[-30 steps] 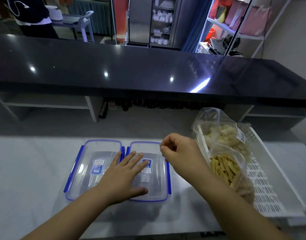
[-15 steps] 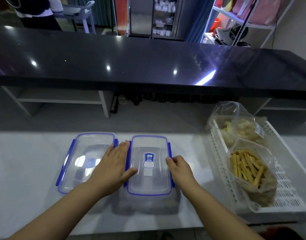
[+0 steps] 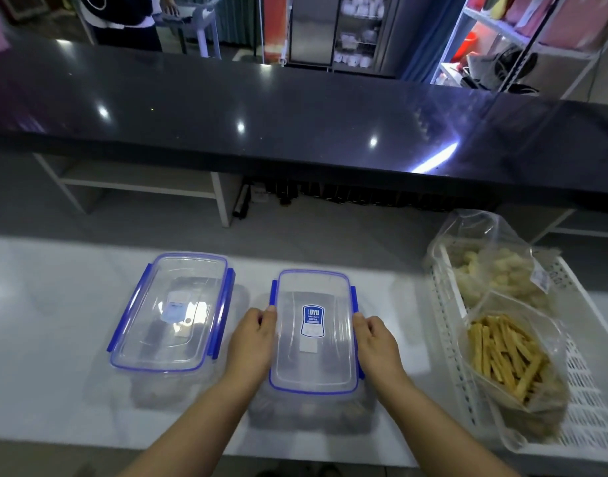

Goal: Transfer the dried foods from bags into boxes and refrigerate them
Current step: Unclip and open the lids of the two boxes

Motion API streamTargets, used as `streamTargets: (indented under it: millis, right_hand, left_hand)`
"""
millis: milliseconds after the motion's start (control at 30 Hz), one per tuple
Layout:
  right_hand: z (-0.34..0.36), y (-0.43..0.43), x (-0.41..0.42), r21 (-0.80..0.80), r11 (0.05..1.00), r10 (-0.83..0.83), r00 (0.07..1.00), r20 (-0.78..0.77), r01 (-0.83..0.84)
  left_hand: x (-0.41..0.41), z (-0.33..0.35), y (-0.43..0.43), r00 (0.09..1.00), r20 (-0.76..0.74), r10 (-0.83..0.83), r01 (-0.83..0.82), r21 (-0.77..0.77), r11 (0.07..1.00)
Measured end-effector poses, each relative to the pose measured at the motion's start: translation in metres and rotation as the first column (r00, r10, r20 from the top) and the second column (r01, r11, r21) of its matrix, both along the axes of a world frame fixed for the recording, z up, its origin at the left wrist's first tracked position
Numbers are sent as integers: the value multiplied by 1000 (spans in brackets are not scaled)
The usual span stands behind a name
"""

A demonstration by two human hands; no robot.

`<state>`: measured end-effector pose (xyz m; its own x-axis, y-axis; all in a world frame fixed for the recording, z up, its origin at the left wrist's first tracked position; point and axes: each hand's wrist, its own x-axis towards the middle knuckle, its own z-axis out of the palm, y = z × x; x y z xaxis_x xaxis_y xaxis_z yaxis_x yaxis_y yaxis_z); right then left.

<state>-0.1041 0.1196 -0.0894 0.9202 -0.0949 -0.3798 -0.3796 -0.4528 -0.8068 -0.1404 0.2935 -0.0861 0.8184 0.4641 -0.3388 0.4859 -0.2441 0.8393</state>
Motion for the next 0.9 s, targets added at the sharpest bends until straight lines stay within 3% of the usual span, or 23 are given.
streamTargets:
  millis: [333,467,600,767,900]
  right_hand:
    - [-5,-8,4,11,1000,-16,997,76,15]
    - [-1,-12,2,-58,998,20,993,112,-13]
    - [4,-17,-10,-267,963,109,939,326,-19]
    - [-4,-13,-18,-393,914,257,897,360,-104]
    - [10,-6,-22,-281,957,186,901,392,-75]
  left_hand:
    - [4,-1,6,994,17,109,-108,-38,993]
    - [3,3,6,996,85,20,-31,126,991]
    - [-7,0,-2,976,125,-178,121,369,922]
    - [-8,0,-13,975,23,-223,216,182,959]
    - [-6,9,-21,987,116,-110,105,46,993]
